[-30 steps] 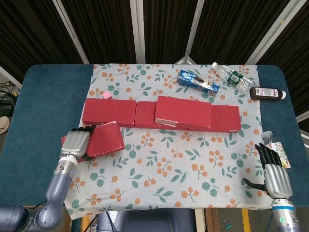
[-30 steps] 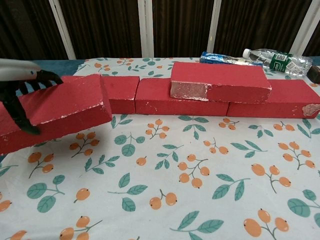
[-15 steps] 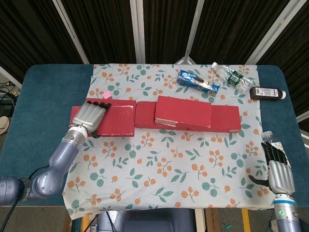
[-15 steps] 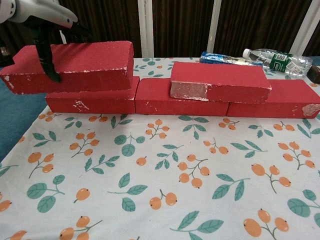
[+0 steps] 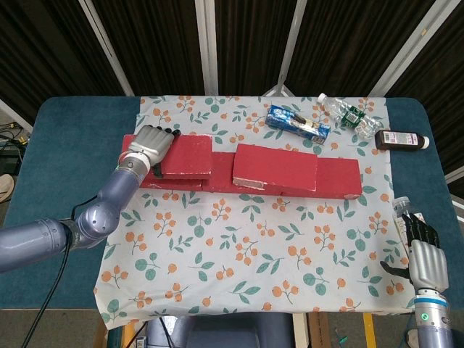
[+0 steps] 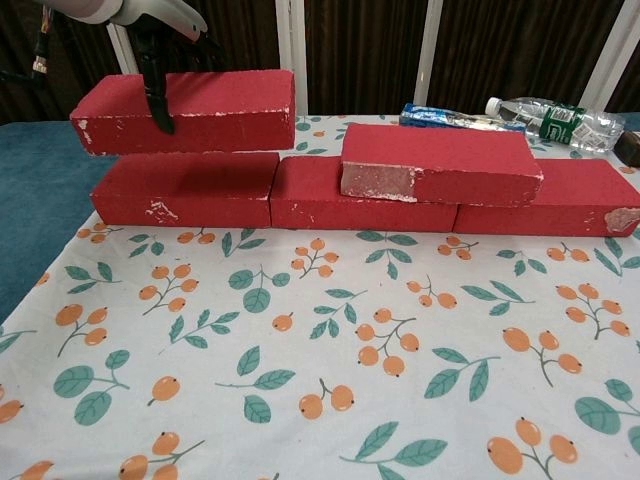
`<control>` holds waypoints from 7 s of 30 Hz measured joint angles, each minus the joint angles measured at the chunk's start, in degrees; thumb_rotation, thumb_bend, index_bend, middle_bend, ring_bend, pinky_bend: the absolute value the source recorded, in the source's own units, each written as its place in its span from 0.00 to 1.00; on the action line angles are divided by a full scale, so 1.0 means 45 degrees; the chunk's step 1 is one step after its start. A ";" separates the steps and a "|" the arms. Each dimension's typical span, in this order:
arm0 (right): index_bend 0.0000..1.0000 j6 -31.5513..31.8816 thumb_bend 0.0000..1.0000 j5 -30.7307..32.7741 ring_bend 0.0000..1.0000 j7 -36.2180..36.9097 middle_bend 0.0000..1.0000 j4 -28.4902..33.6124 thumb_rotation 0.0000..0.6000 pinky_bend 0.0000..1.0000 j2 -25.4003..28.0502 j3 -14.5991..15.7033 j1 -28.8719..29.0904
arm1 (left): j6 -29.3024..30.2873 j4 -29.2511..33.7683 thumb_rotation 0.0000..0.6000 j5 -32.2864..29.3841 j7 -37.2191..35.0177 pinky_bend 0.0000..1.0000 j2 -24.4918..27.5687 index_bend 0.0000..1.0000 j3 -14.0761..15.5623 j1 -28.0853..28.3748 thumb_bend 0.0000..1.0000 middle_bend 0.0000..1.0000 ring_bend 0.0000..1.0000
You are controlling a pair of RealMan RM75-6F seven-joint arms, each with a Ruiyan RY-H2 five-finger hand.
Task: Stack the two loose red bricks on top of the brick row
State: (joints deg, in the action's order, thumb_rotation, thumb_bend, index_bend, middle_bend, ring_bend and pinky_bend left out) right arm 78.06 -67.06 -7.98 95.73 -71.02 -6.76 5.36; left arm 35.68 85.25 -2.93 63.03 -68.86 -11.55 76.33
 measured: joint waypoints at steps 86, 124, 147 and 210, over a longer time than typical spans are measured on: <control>0.00 0.1517 0.15 -0.1564 0.00 0.0660 0.00 -0.0828 1.00 0.00 -0.0215 -0.0374 -0.0468 | -0.1123 -0.4462 1.00 -0.0876 -0.3292 0.22 -0.3993 0.34 0.4159 0.3683 0.07 0.32 0.24; 0.00 0.1535 0.15 -0.1602 0.00 0.0784 0.00 -0.0791 1.00 0.00 -0.0180 -0.0446 -0.0546 | -0.1013 -0.4612 1.00 -0.1580 -0.3253 0.19 -0.4268 0.23 0.4483 0.3991 0.02 0.21 0.16; 0.00 0.1624 0.15 -0.1549 0.00 0.0750 0.00 -0.0751 1.00 0.00 -0.0201 -0.0517 -0.0604 | -0.0585 -0.4513 1.00 -0.2770 -0.2309 0.10 -0.4353 0.11 0.4561 0.4311 0.01 0.00 0.00; 0.00 0.1843 0.15 -0.2035 0.00 0.0689 0.00 -0.0187 1.00 0.00 -0.0041 -0.0278 -0.0766 | 0.4318 0.6380 1.00 0.3138 -0.5218 0.11 0.4188 0.03 0.3236 0.0421 0.00 0.03 0.00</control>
State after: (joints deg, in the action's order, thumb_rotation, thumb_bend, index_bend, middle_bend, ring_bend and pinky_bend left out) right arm 86.36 -76.22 -4.88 94.88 -71.21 -8.01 1.92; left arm 55.11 113.96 11.19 39.55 -50.02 3.01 78.23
